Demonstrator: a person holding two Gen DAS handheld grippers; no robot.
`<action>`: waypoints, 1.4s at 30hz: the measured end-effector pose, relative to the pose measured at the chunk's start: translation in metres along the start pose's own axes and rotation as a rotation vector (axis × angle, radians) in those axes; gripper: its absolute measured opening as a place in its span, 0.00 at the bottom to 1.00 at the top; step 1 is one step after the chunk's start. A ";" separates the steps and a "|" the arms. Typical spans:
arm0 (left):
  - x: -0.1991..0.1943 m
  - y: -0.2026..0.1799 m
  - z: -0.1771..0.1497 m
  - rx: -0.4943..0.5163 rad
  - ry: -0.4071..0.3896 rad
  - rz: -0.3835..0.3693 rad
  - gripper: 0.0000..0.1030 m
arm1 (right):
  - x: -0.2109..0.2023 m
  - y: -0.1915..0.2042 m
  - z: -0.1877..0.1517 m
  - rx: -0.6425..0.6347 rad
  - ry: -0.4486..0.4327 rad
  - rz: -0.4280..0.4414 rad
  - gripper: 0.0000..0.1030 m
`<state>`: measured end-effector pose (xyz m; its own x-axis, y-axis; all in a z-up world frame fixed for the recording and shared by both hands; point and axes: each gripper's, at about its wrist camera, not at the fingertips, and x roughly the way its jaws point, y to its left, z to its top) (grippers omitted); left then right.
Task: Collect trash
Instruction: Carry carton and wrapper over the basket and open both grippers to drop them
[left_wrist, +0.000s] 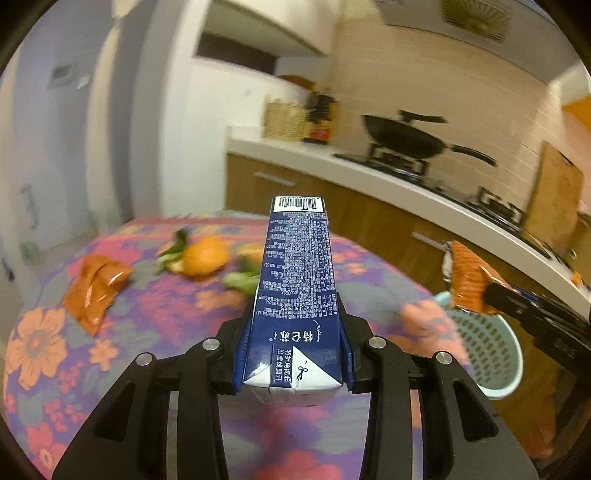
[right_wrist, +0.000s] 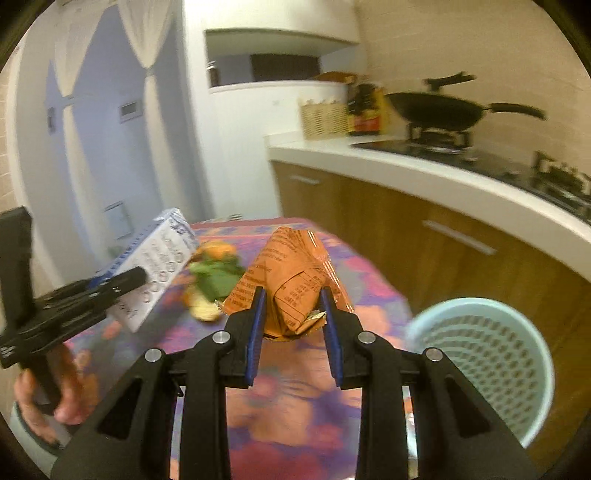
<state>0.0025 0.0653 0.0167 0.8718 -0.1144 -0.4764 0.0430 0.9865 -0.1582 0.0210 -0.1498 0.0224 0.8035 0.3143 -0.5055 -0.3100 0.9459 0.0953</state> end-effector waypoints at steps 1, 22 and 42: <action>-0.002 -0.014 0.002 0.017 -0.005 -0.018 0.34 | -0.005 -0.009 -0.001 0.008 -0.008 -0.024 0.25; 0.102 -0.222 -0.024 0.220 0.287 -0.267 0.34 | -0.019 -0.182 -0.061 0.304 0.139 -0.343 0.25; 0.148 -0.258 -0.032 0.234 0.390 -0.266 0.45 | -0.008 -0.227 -0.085 0.443 0.202 -0.344 0.42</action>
<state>0.1049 -0.2095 -0.0407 0.5715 -0.3556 -0.7395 0.3848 0.9121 -0.1413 0.0417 -0.3735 -0.0678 0.6946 0.0032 -0.7194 0.2273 0.9478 0.2237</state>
